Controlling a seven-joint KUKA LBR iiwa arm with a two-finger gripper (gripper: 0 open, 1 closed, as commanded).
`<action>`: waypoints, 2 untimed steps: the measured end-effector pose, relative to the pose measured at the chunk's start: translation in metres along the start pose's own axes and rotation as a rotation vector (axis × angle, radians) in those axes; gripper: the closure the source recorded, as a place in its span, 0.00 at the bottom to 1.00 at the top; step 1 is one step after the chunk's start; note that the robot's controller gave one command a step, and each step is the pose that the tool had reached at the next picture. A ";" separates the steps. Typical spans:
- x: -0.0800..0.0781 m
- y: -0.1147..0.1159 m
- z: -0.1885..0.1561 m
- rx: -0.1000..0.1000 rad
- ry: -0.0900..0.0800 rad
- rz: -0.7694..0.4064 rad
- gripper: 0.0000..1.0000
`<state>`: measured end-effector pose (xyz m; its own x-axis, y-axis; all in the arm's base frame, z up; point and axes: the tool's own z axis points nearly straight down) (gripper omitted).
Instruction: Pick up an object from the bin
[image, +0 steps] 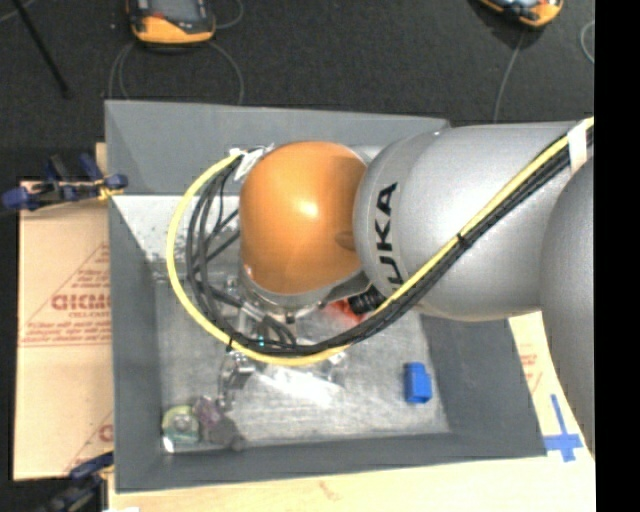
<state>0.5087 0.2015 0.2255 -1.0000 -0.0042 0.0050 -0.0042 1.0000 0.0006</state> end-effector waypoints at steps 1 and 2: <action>0.034 -0.020 0.112 0.002 0.003 -0.062 0.00; 0.026 -0.039 0.139 0.001 -0.002 0.288 0.00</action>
Offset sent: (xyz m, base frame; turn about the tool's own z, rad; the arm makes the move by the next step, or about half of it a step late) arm -0.0325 -0.0200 -0.1079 -0.0611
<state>0.4821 0.1627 0.0868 -0.9599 0.2804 0.0027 0.2804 0.9599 -0.0015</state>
